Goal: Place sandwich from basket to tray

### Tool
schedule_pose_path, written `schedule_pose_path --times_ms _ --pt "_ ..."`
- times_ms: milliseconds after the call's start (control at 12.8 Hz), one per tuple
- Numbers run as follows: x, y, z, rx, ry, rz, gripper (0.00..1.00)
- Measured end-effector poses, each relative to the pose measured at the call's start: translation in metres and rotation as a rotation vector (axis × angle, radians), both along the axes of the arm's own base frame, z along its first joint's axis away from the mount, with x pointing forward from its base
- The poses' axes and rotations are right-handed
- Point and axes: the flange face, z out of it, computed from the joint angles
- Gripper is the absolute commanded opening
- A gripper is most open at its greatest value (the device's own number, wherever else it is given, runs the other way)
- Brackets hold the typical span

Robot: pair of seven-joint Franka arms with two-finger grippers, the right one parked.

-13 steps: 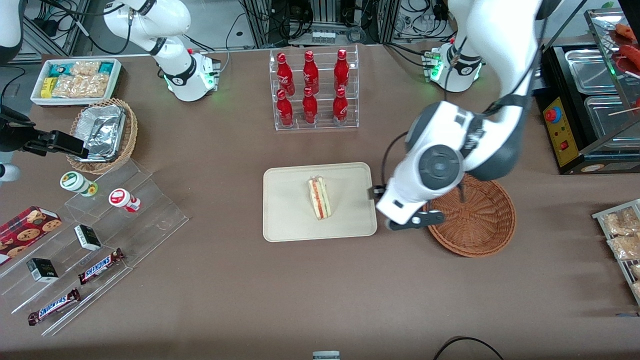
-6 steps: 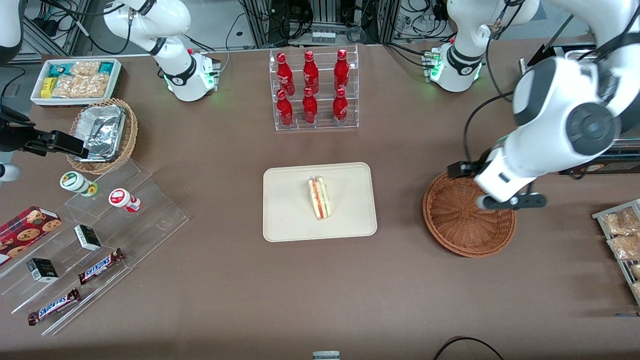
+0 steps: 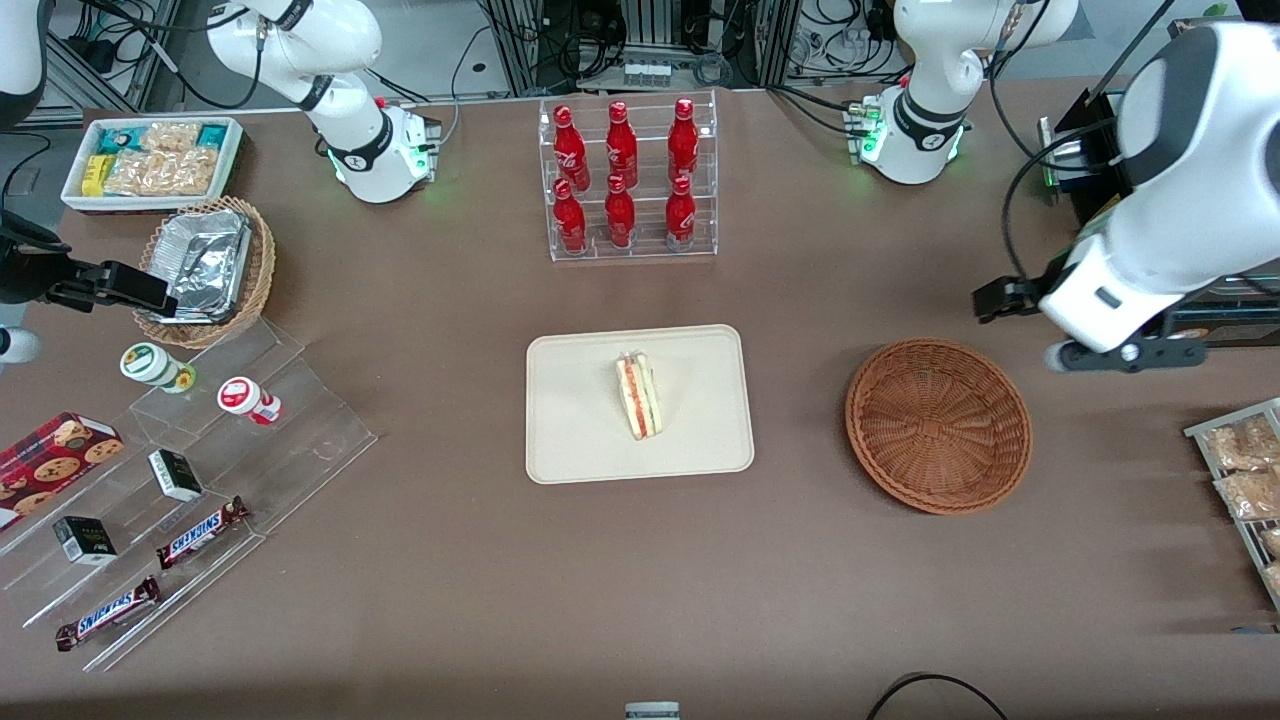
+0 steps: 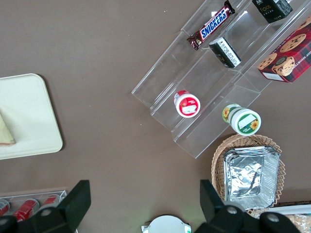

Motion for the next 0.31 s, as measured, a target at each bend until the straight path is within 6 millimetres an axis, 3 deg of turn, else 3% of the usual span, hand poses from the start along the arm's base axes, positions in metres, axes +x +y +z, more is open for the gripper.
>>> schedule_pose_path --times_ms 157,313 --pt "-0.013 0.025 0.019 -0.007 0.012 -0.018 1.00" --pt "-0.022 0.029 0.030 -0.008 0.011 -0.027 1.00"
